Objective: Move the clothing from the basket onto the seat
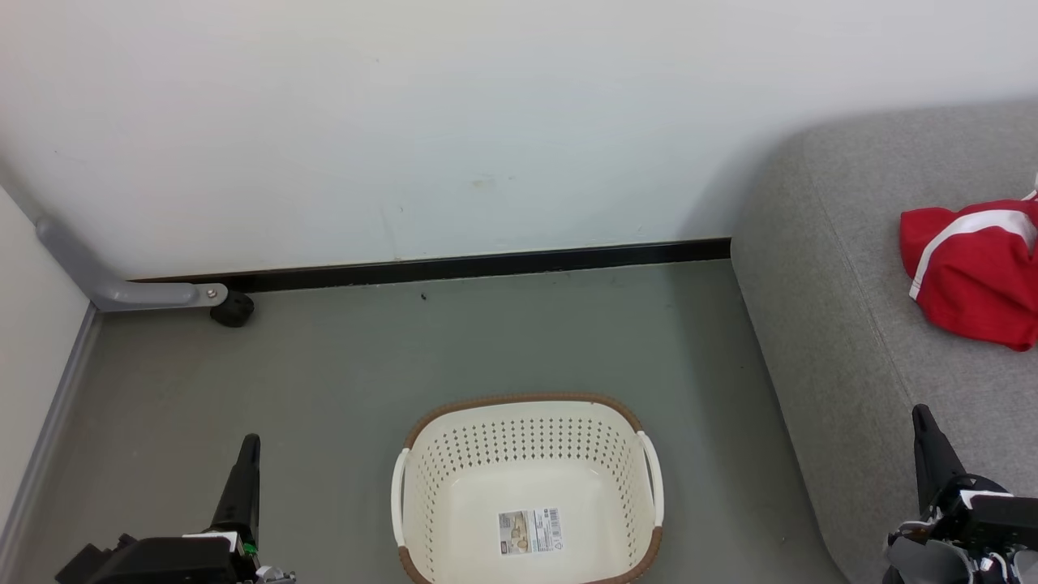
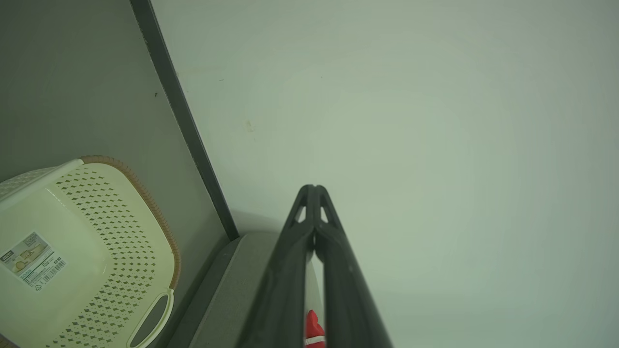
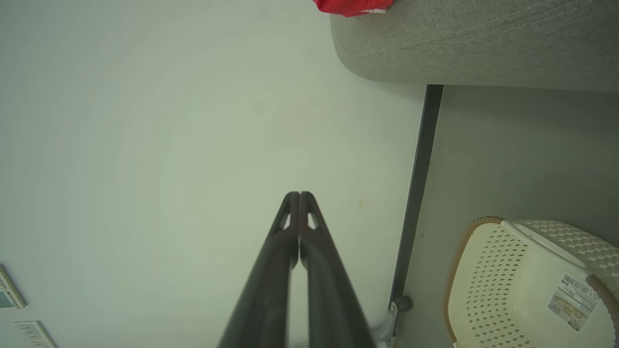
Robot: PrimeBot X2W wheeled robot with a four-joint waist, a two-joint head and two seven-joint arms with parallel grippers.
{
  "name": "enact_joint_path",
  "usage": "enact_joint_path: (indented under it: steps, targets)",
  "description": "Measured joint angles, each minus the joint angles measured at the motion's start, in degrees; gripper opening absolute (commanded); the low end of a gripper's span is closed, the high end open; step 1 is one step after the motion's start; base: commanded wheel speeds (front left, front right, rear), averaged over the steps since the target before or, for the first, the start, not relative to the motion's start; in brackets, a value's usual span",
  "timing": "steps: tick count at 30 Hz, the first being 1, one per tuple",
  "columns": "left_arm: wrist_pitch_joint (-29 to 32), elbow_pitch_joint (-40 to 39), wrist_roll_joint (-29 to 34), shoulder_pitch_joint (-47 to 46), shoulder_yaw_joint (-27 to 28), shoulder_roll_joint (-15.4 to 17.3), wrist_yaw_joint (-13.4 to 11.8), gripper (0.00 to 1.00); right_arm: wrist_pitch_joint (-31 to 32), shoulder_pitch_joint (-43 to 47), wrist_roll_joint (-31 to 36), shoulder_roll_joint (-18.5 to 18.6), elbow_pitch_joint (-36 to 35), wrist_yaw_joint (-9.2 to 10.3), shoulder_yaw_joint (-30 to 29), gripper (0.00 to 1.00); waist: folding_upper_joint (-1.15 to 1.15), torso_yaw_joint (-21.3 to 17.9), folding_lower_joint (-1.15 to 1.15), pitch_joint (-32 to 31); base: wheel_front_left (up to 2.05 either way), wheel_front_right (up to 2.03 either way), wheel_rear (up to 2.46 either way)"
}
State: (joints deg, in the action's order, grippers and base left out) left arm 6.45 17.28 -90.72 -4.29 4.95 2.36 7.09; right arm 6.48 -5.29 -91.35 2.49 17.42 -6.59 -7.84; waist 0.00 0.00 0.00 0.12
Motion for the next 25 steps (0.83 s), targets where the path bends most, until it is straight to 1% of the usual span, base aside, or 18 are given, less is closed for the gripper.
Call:
enact_joint_path:
  steps: [25]
  targets:
    - [0.0, -0.01, 0.0, 0.0, 0.0, 0.0, 0.0, 0.0, 0.0, 0.0, 0.0, 0.0, -0.01, -0.01, 0.0, 0.0, 0.0, 0.0, 0.0, 0.0, 0.0, 0.0, 0.0]
